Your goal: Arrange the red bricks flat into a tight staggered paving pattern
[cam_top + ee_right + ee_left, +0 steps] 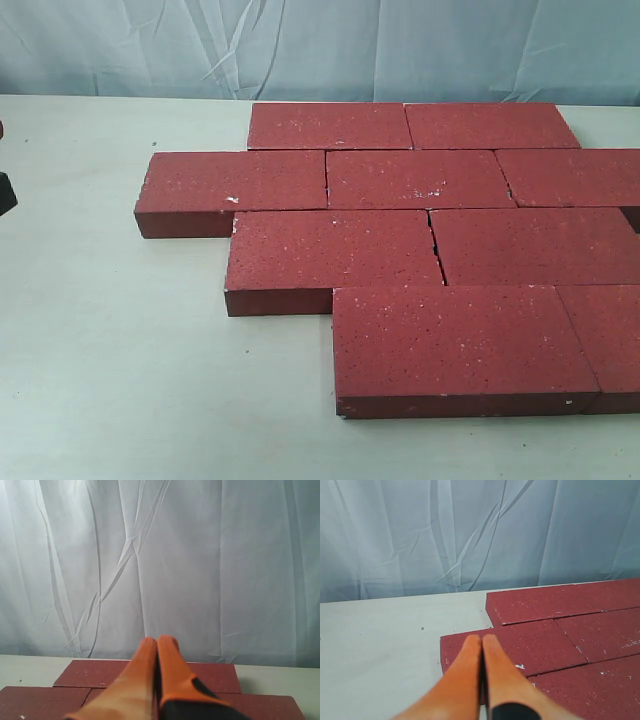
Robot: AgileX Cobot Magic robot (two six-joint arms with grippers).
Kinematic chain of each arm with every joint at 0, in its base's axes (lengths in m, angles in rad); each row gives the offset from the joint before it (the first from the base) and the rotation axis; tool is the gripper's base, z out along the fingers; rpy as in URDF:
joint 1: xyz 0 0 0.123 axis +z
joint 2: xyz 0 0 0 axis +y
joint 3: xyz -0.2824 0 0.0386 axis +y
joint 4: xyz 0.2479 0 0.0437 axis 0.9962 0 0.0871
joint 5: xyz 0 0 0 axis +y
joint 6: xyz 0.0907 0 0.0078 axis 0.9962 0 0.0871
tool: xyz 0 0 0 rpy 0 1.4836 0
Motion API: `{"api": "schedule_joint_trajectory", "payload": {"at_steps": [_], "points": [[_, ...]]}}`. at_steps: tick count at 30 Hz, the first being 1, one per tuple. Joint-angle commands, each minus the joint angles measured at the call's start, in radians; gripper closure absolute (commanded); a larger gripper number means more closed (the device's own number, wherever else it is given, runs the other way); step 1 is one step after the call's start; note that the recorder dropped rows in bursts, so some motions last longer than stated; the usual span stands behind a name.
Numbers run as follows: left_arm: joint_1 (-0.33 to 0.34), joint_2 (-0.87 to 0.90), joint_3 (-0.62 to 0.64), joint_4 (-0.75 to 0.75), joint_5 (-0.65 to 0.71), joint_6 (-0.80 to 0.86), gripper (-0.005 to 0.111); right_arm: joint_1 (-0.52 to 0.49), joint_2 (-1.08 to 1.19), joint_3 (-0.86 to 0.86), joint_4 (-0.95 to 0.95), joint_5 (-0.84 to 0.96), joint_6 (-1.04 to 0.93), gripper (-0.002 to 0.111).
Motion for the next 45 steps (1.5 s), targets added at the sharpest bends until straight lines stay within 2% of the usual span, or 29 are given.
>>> {"api": "schedule_joint_trajectory", "payload": {"at_steps": [1,5,10,14,23,27,45], "points": [[-0.005,-0.007,0.001,0.005,-0.007,-0.001,0.107,-0.046,-0.003,0.008,-0.009,-0.01,-0.005,0.109],[-0.005,-0.007,0.001,0.005,-0.007,-0.001,0.107,-0.053,-0.003,0.008,-0.038,-0.01,-0.005,0.109],[-0.005,-0.007,0.001,0.005,-0.007,0.001,0.107,-0.053,-0.003,0.06,-0.185,-0.072,-0.005,0.109],[-0.005,-0.007,0.001,0.005,-0.007,0.001,0.107,-0.053,-0.027,0.168,-0.203,-0.14,-0.005,0.109],[-0.005,-0.007,0.001,0.005,-0.007,0.001,0.107,-0.053,-0.184,0.427,-0.203,-0.126,-0.005,0.109],[-0.005,-0.007,0.001,0.005,-0.007,0.001,0.107,-0.053,-0.186,0.508,-0.203,-0.122,-0.005,0.109],[-0.005,-0.007,0.001,0.005,-0.007,0.001,0.107,-0.053,-0.186,0.596,-0.203,-0.119,-0.005,0.109]]}}
